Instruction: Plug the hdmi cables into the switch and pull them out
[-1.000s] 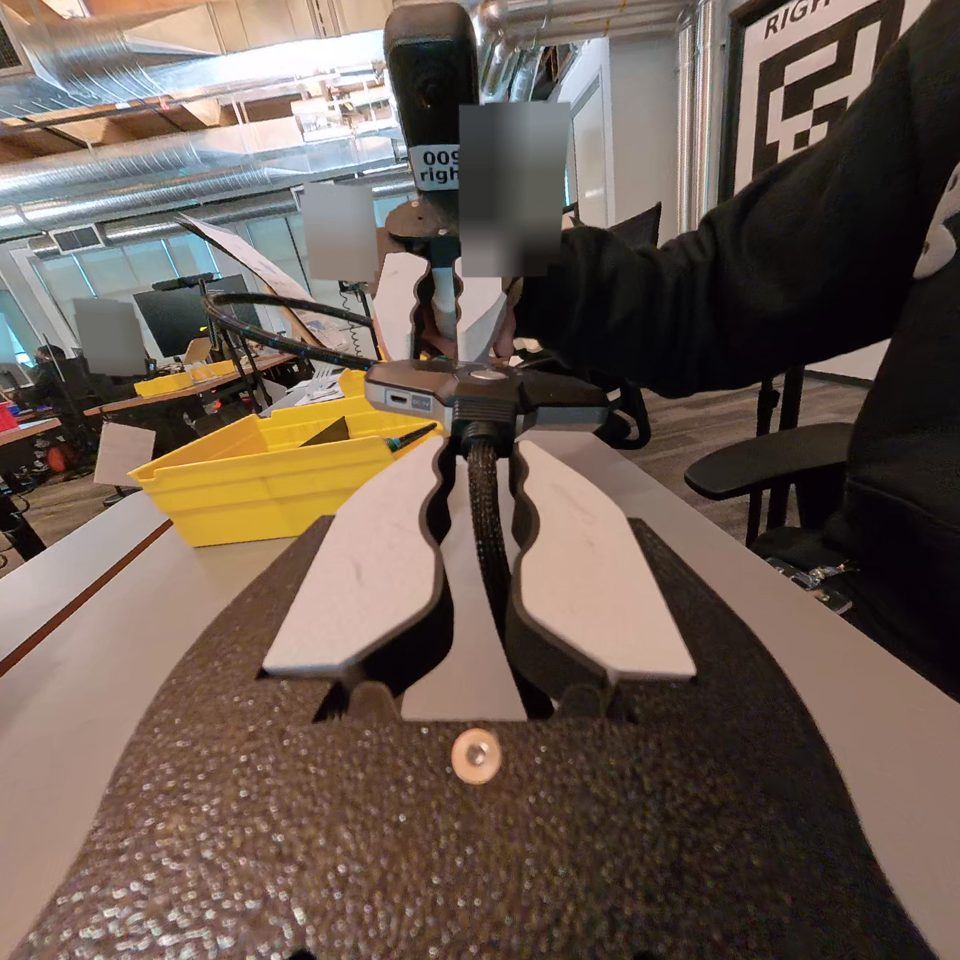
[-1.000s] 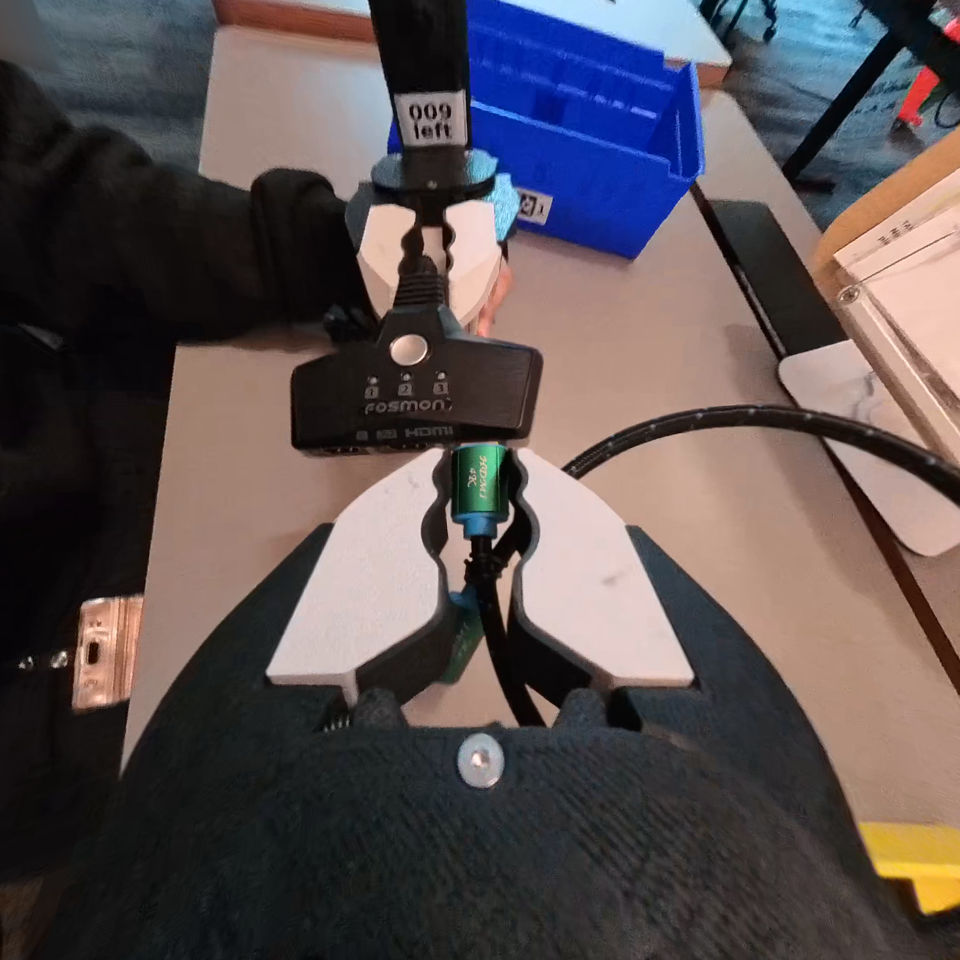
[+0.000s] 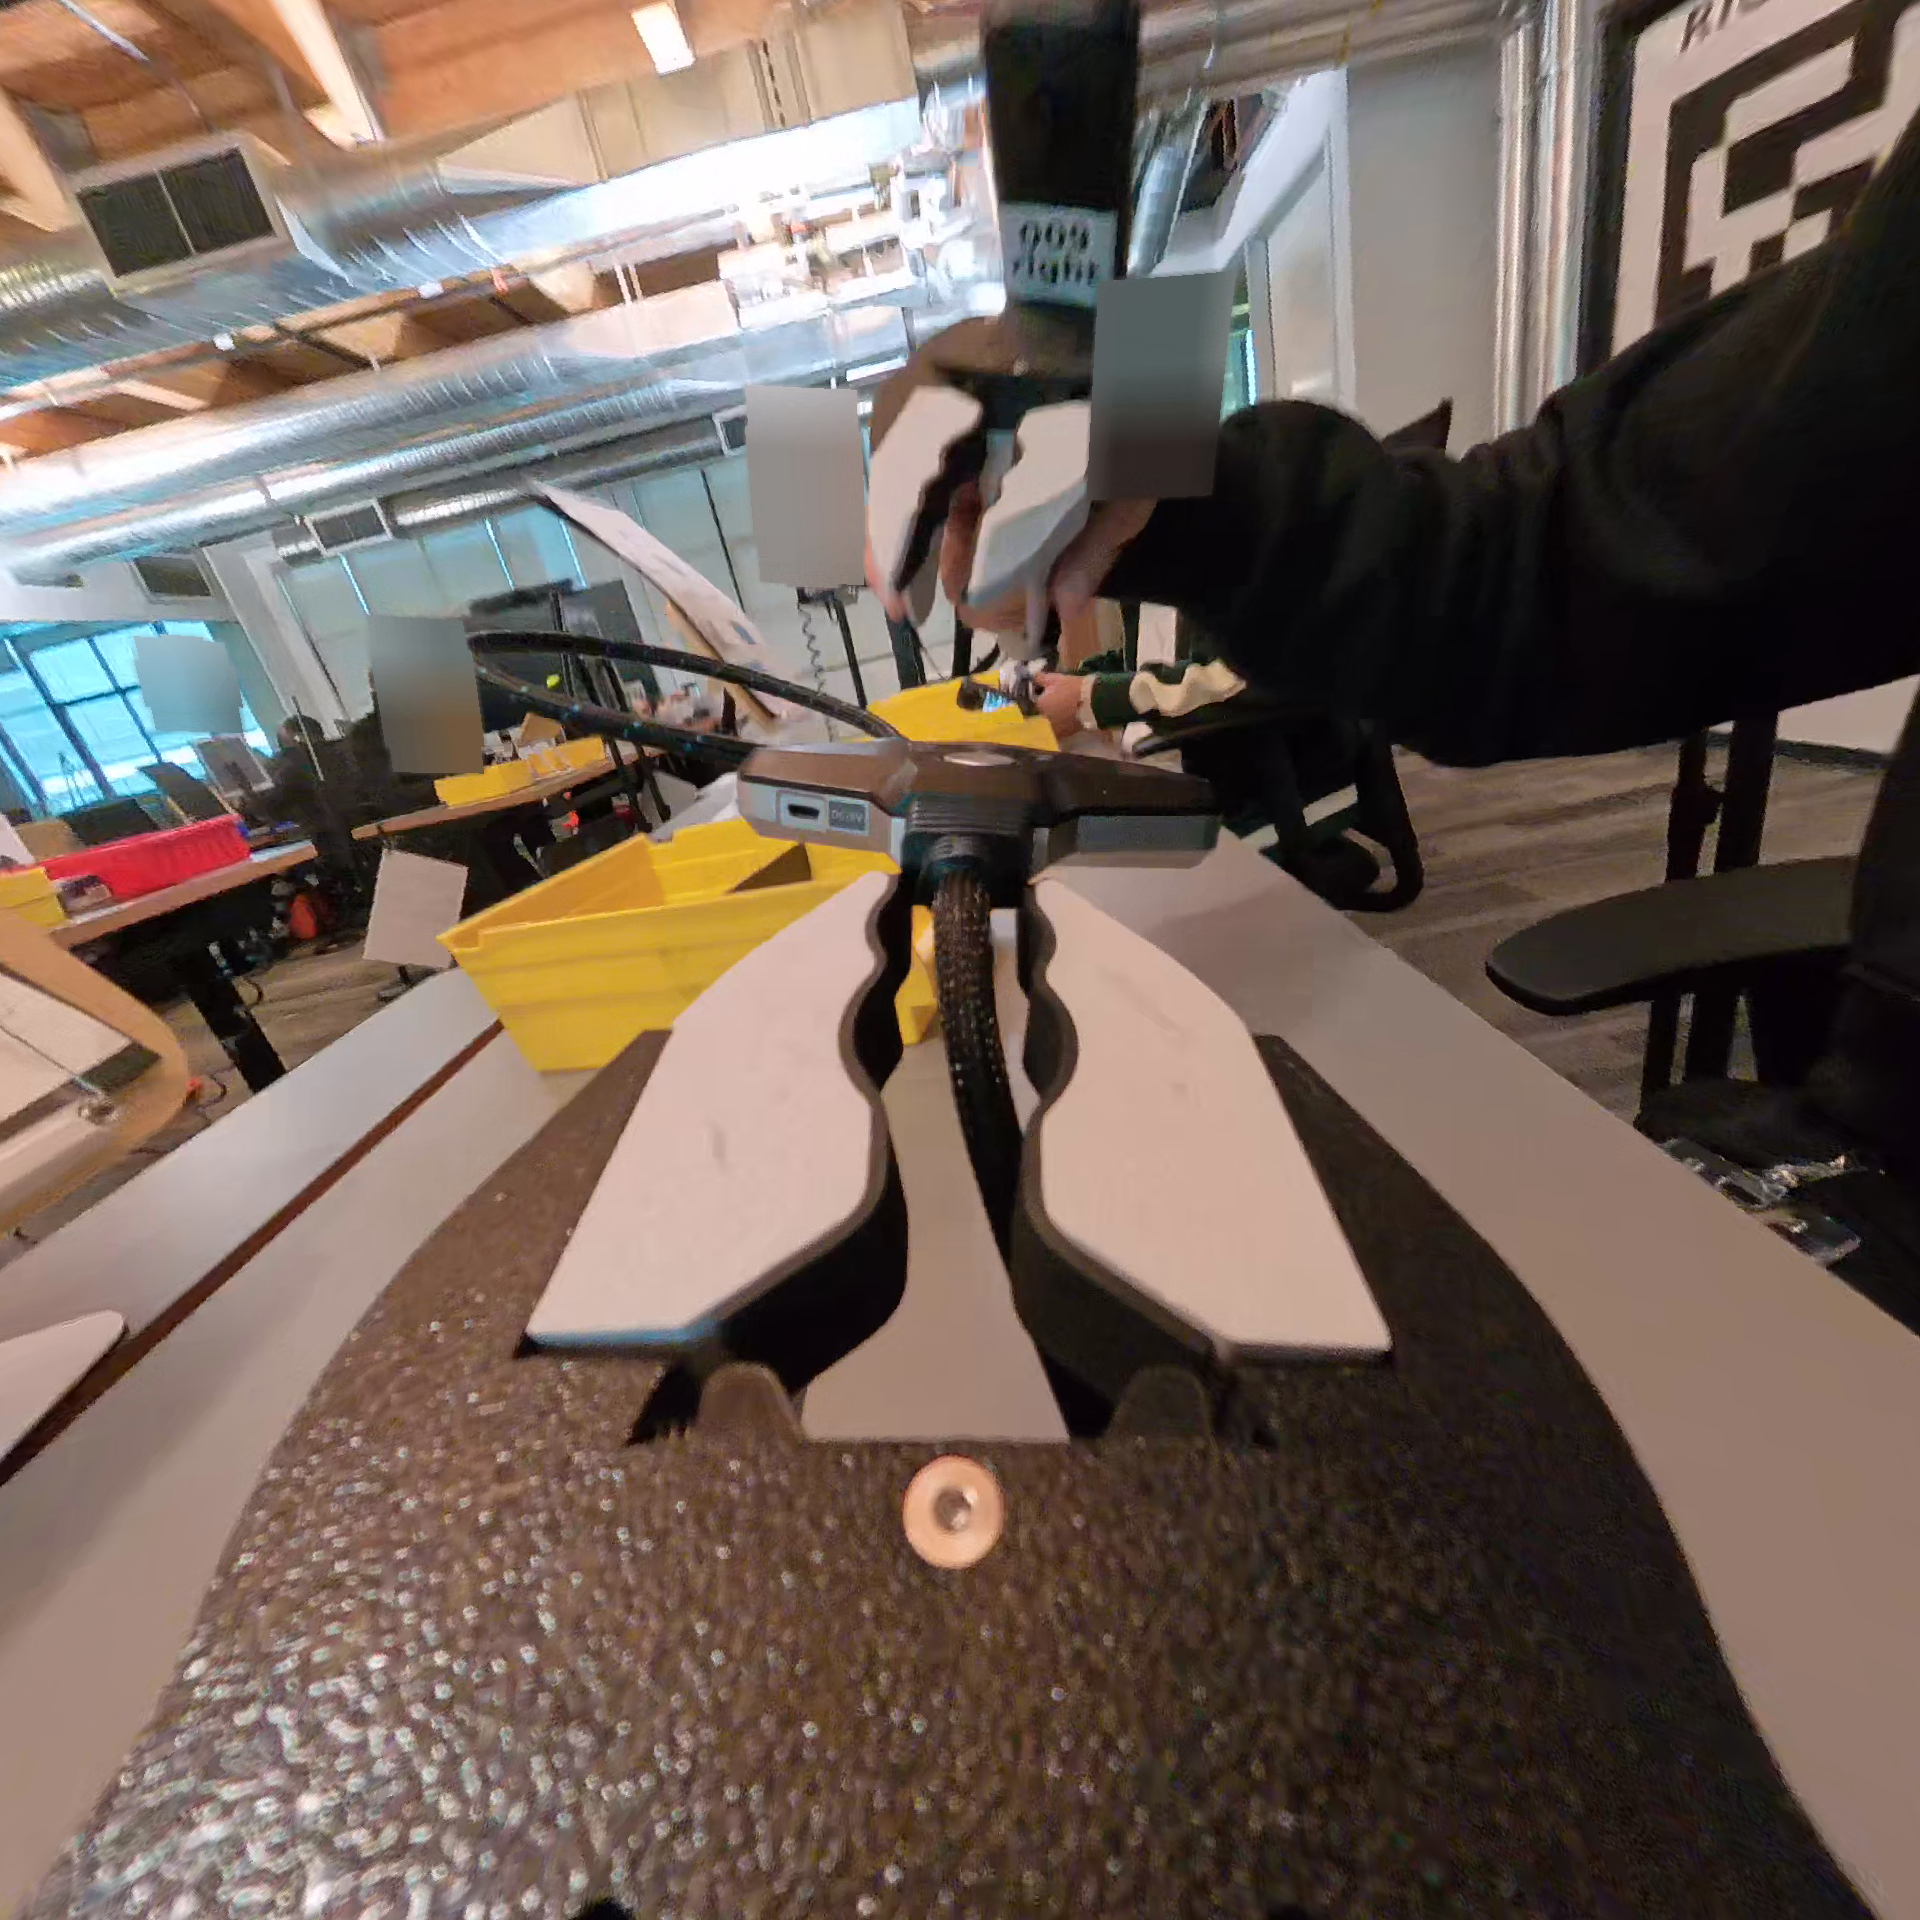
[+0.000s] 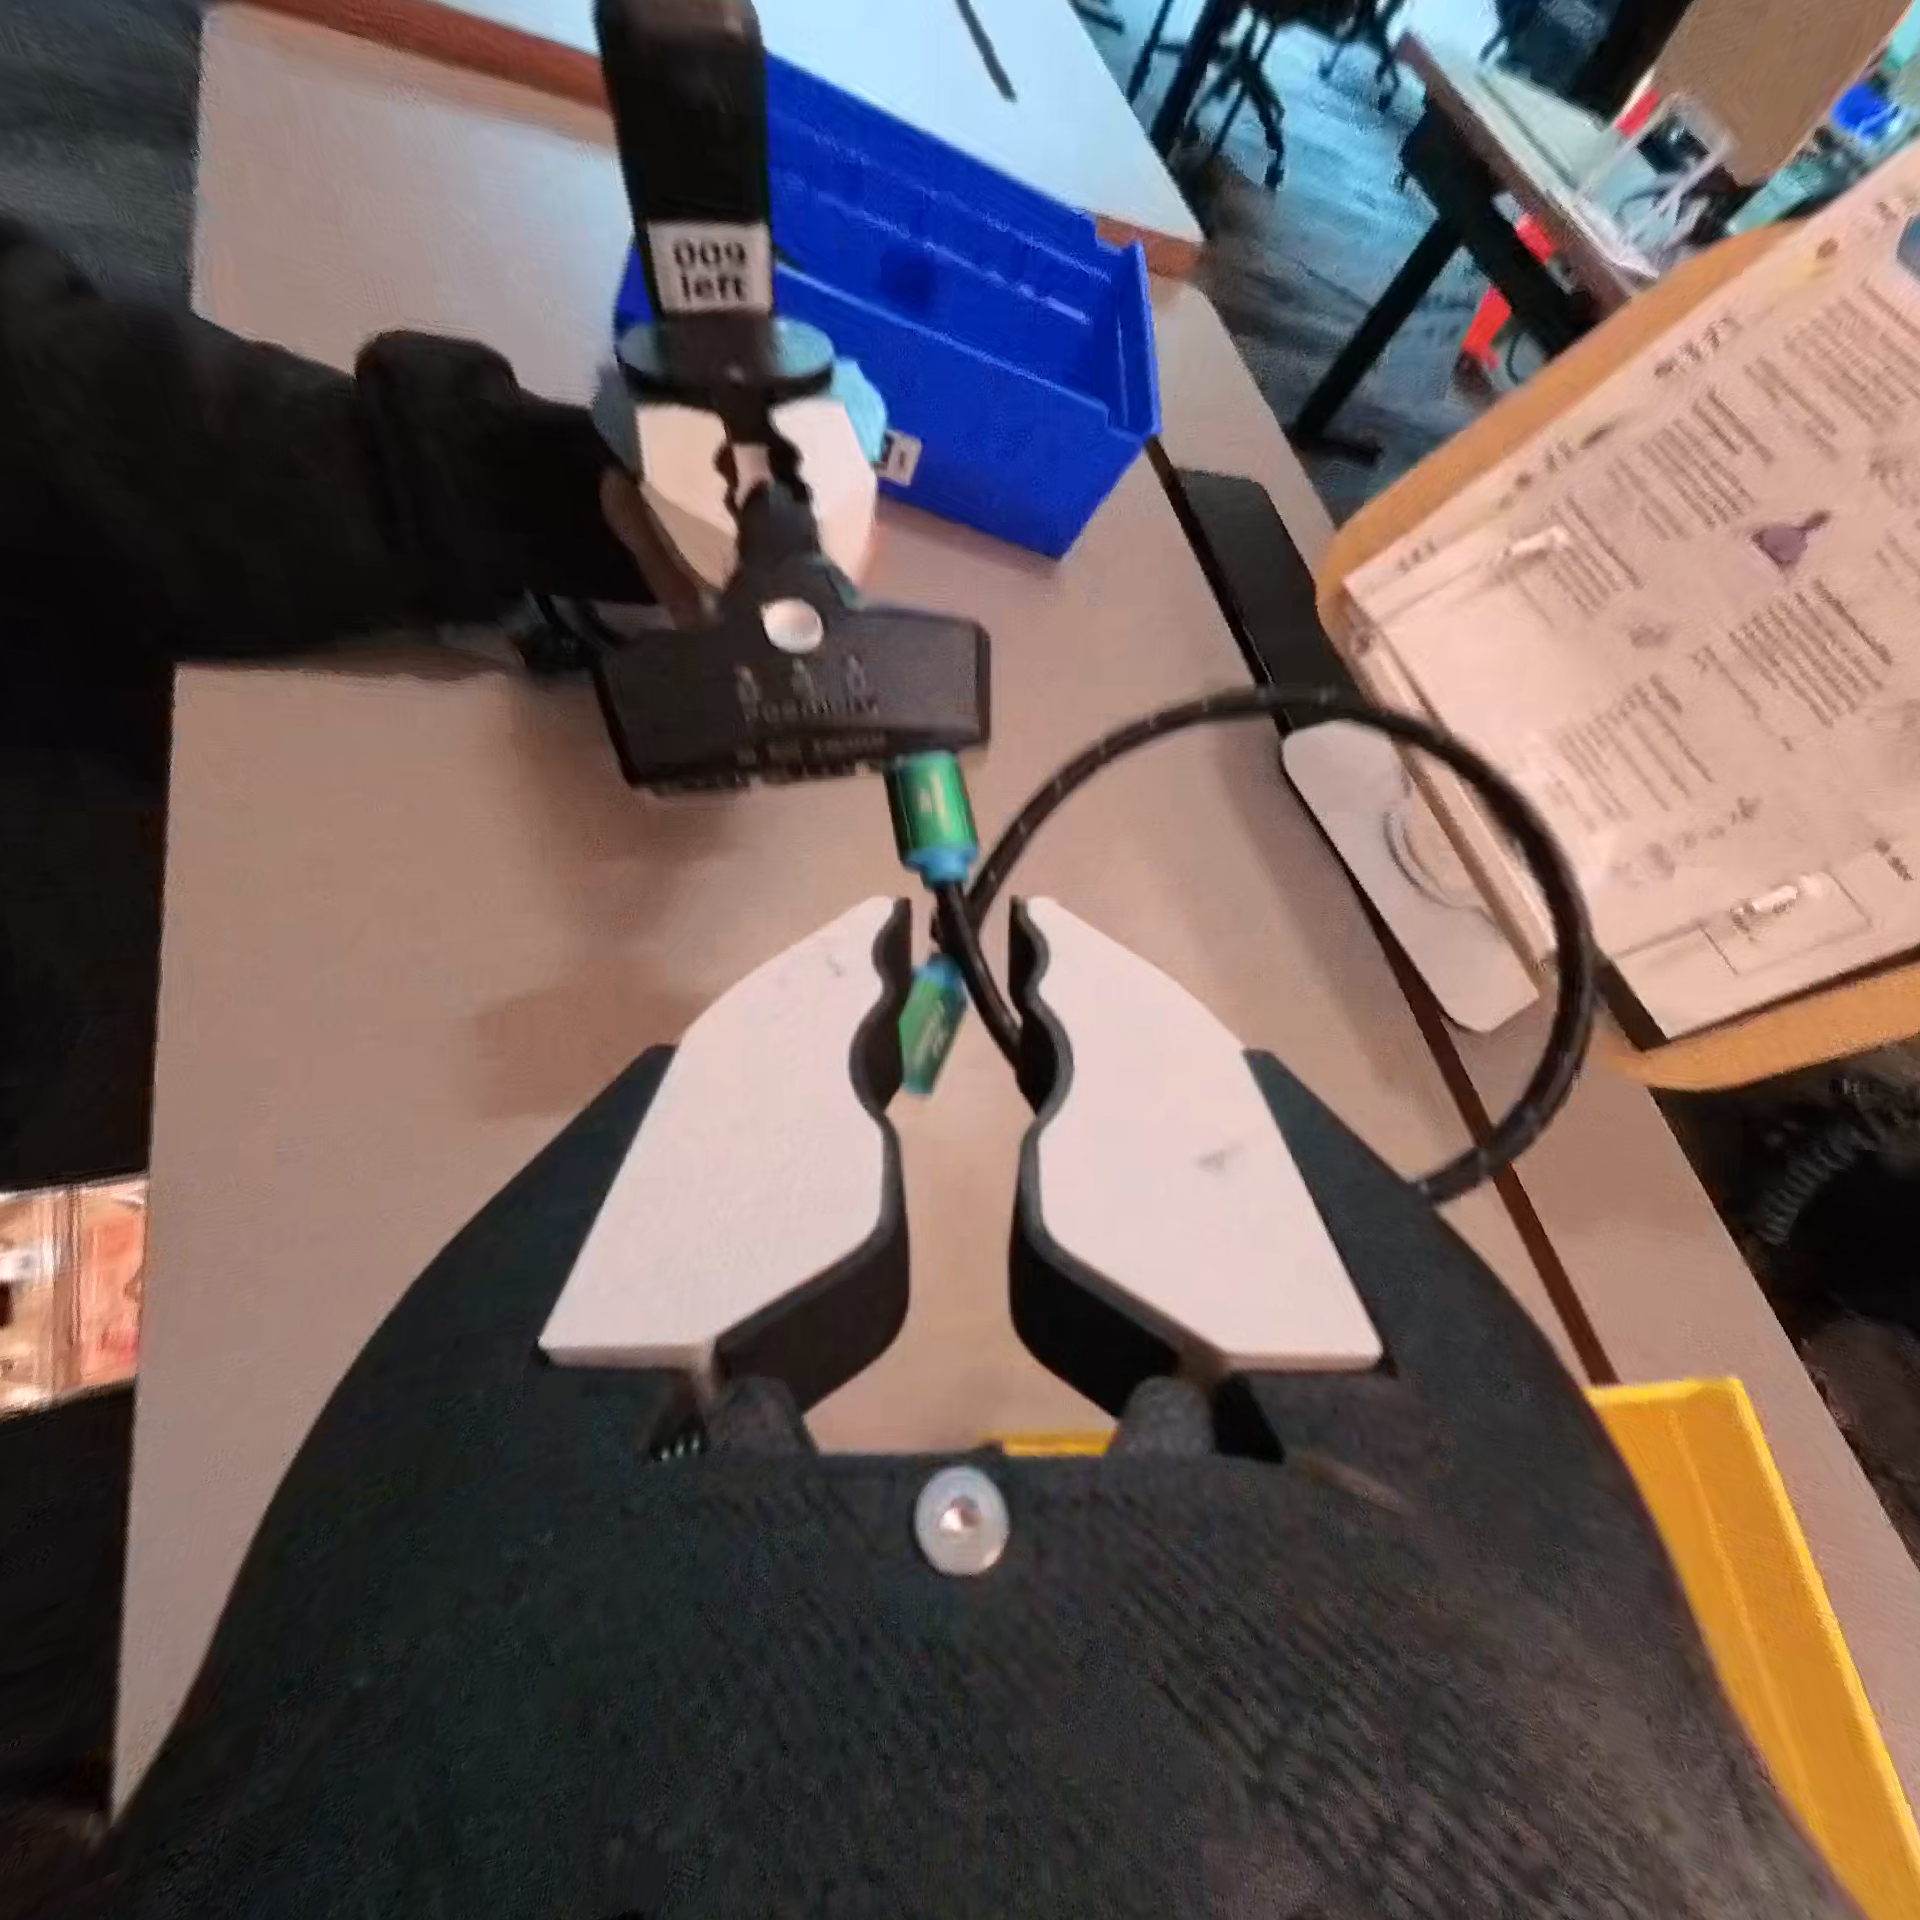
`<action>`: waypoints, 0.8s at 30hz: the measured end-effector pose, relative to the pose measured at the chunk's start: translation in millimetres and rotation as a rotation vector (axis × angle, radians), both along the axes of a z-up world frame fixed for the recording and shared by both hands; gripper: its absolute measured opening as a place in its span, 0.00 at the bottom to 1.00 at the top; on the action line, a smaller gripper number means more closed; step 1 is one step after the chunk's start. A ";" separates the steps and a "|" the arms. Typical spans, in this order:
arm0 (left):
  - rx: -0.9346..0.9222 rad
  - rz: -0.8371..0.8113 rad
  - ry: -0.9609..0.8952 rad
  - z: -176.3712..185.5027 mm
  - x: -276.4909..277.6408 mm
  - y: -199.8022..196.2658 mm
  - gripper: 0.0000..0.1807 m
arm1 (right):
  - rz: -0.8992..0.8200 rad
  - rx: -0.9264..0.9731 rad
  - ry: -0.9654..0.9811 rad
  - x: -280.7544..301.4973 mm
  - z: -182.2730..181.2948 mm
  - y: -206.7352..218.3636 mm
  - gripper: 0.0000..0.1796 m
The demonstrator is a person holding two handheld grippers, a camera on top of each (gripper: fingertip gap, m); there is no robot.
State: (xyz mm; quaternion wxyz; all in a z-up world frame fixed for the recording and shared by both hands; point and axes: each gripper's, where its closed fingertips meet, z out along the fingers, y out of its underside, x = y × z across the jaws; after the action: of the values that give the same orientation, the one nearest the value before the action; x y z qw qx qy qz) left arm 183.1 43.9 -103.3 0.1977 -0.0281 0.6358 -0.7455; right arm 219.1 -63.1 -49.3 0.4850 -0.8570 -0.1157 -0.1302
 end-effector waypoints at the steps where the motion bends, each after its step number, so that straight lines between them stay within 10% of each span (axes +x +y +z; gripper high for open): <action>1: 0.017 0.007 0.010 -4.7 1.3 -1.0 0.11 | 0.007 0.001 -0.013 -4.8 -1.4 7.7 0.12; 7: 0.011 -0.030 0.020 -9.5 -1.8 -6.8 0.11 | 0.015 -0.109 0.051 -11.2 -54.1 41.3 0.24; 24: 0.016 -0.057 0.002 -9.1 -6.7 -9.9 0.11 | 0.072 -0.023 0.224 -5.2 -60.2 47.2 0.12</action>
State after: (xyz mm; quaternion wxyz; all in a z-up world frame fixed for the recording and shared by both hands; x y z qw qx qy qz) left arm 176.4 34.0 -112.4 0.1761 -0.0092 0.6424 -0.7458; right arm 213.9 -15.9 -109.6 0.4893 -0.8670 -0.0932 -0.0149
